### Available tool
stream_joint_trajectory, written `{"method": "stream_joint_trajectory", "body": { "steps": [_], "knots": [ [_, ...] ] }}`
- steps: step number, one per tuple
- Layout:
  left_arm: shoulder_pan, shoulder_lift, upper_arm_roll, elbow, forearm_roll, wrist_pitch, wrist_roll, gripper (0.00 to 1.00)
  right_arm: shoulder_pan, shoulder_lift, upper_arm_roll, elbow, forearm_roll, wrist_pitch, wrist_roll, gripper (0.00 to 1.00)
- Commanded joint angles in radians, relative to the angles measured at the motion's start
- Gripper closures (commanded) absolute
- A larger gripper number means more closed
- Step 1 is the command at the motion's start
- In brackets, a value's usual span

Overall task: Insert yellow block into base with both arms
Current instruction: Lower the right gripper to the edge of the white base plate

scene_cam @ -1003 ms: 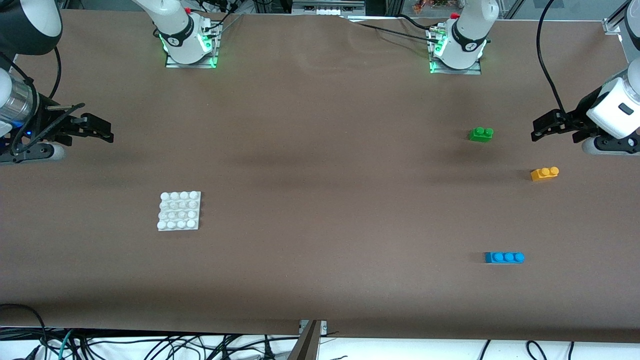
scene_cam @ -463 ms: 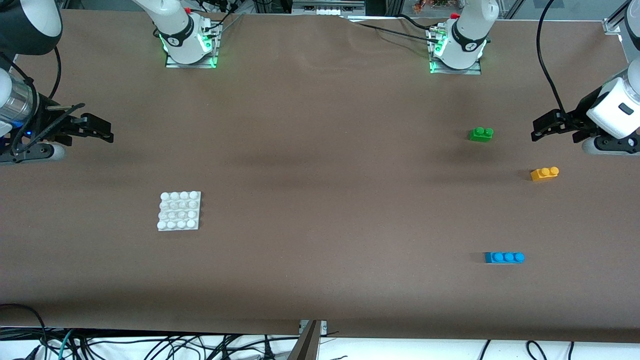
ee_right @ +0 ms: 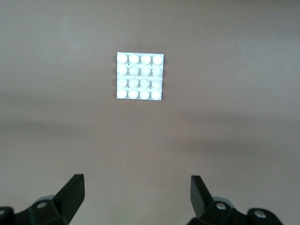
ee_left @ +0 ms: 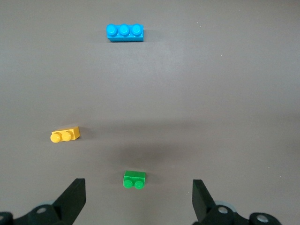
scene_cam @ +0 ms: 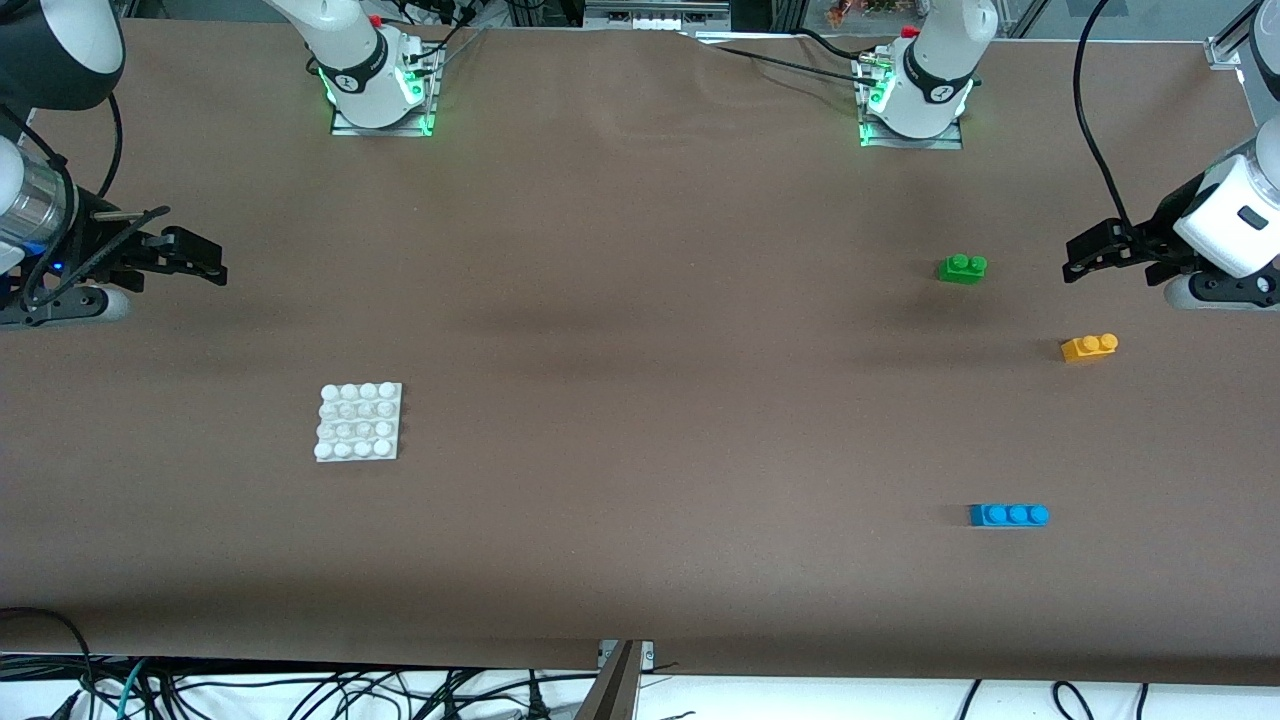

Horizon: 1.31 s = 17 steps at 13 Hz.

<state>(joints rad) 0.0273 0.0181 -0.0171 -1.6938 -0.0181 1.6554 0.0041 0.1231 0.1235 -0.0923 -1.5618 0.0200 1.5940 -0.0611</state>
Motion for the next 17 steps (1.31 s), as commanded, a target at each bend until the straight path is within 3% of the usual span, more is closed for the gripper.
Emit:
{"method": "stream_joint_trajectory", "body": {
  "steps": [1,5,8,13,17],
  "knots": [
    [0.0,-0.015,0.002,0.003,0.01,-0.014,0.002,0.0,-0.013,-0.01,0.014,0.003,-0.014,-0.002,-0.009,0.0],
    [0.003,-0.015,0.002,0.003,0.01,-0.014,0.002,0.0,-0.014,0.024,0.014,-0.003,-0.005,0.014,-0.006,0.0],
    [0.003,-0.015,0.002,0.003,0.01,-0.014,0.002,0.0,-0.017,0.093,0.008,-0.029,-0.003,0.11,-0.005,0.0],
    [0.005,-0.015,0.0,0.003,0.01,-0.016,0.002,0.0,-0.02,0.178,0.006,-0.242,0.003,0.485,0.001,0.0],
    [0.005,-0.015,-0.004,0.003,0.01,-0.014,0.0,0.0,-0.046,0.336,0.005,-0.267,0.051,0.711,0.001,0.0]
  ]
}}
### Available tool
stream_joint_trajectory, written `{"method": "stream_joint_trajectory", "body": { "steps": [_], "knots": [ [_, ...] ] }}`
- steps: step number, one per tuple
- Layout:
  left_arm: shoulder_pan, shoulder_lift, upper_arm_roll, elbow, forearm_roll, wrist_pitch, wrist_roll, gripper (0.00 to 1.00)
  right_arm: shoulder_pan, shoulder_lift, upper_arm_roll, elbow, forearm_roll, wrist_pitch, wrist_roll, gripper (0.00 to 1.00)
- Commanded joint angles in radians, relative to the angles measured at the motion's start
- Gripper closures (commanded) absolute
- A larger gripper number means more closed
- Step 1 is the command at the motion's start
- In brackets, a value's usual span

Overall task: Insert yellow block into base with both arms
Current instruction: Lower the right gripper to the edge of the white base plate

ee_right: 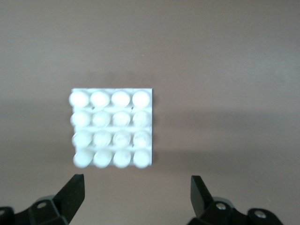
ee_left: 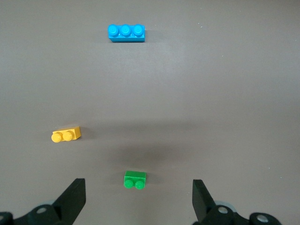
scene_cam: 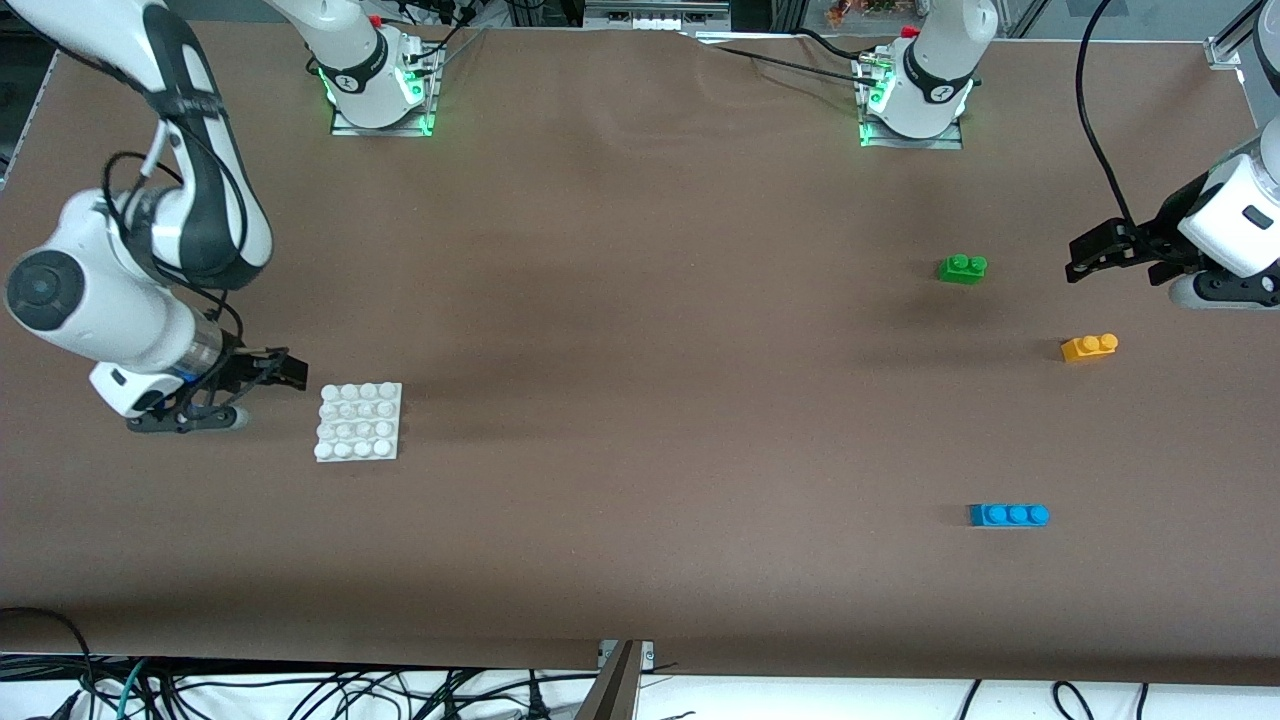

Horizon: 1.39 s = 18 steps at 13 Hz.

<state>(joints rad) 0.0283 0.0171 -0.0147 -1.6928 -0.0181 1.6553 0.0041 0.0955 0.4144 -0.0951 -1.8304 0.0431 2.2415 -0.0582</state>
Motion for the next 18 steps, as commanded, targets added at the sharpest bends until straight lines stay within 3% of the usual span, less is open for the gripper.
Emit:
{"method": "stream_joint_trajectory", "body": {
  "steps": [1,6,18],
  "knots": [
    [0.002,-0.014,-0.007,0.002,0.01,-0.014,-0.001,0.0,-0.02,0.064,0.008,-0.003,0.029,0.087,-0.002,0.0],
    [0.002,-0.012,-0.008,0.002,0.01,-0.014,-0.003,0.0,-0.02,0.145,0.008,-0.004,0.112,0.162,-0.002,0.0],
    [0.002,-0.012,-0.028,0.002,0.01,-0.026,-0.012,0.0,-0.01,0.21,0.017,-0.004,0.147,0.248,-0.002,0.01]
  ]
}}
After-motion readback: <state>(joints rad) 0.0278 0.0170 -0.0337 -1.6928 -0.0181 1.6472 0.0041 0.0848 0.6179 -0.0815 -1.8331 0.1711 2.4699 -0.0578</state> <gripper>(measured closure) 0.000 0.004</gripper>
